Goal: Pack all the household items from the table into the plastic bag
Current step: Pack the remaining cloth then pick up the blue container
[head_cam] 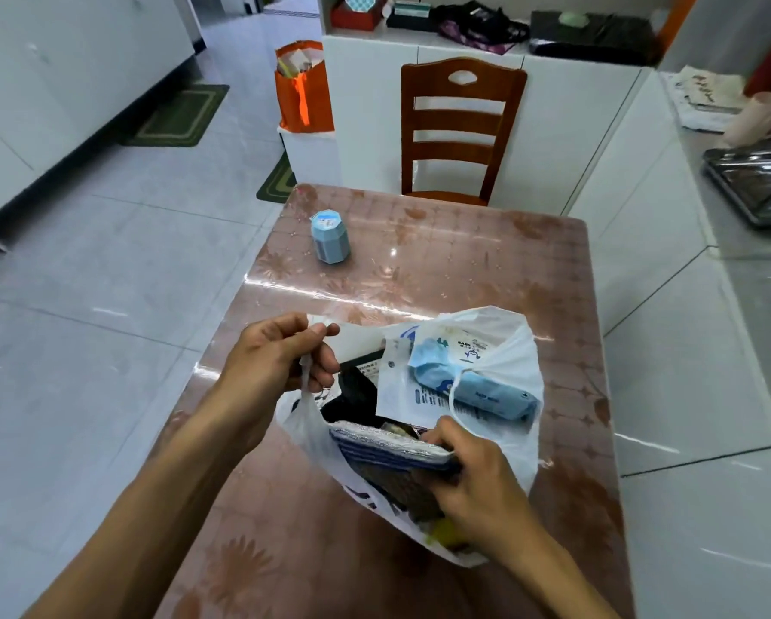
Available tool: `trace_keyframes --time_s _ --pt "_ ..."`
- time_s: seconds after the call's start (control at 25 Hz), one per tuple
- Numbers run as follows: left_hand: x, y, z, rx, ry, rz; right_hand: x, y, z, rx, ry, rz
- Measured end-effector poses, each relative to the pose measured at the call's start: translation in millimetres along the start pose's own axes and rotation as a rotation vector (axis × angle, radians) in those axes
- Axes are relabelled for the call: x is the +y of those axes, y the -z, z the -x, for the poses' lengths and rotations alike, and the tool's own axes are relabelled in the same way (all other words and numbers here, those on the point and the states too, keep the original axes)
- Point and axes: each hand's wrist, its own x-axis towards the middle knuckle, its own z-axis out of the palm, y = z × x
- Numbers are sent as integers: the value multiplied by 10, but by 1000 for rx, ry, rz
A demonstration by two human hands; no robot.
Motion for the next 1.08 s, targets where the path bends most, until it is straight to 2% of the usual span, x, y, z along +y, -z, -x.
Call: trace_keyframes --time_s 0.12,0.24,0.32,0.4,0.52,0.6,0.68,0.76,0.84,0.92,1.0,1.08 --pt "-23 -34 26 -18 8 1 16 -61 76 77 56 201" --pt "-2 -36 45 -16 -7 -2 -147 19 187 11 58 127" --pt "8 -35 62 -11 -16 -4 -196 -24 304 3 128 301" --pt "21 -70 89 -20 -23 4 -140 -158 357 19 81 379" --pt "21 -130 136 -29 -24 28 -123 -335 253 55 56 284" --pt "13 -134 163 -23 -30 40 -99 -406 193 181 72 214" --pt "-3 -113 173 8 -45 65 -26 -441 209 213 91 116" --pt "-32 -106 170 23 -53 95 90 -477 285 152 105 138" --pt "-55 -120 168 1 -48 100 175 -503 340 37 94 347" --pt "-58 -101 156 -37 -53 48 57 -466 319 -68 -20 492" --pt "-42 -50 145 -67 -57 -32 -95 -303 221 -120 -94 462" --pt "-22 41 108 -41 -66 -130 -217 -16 117 -122 -94 351"
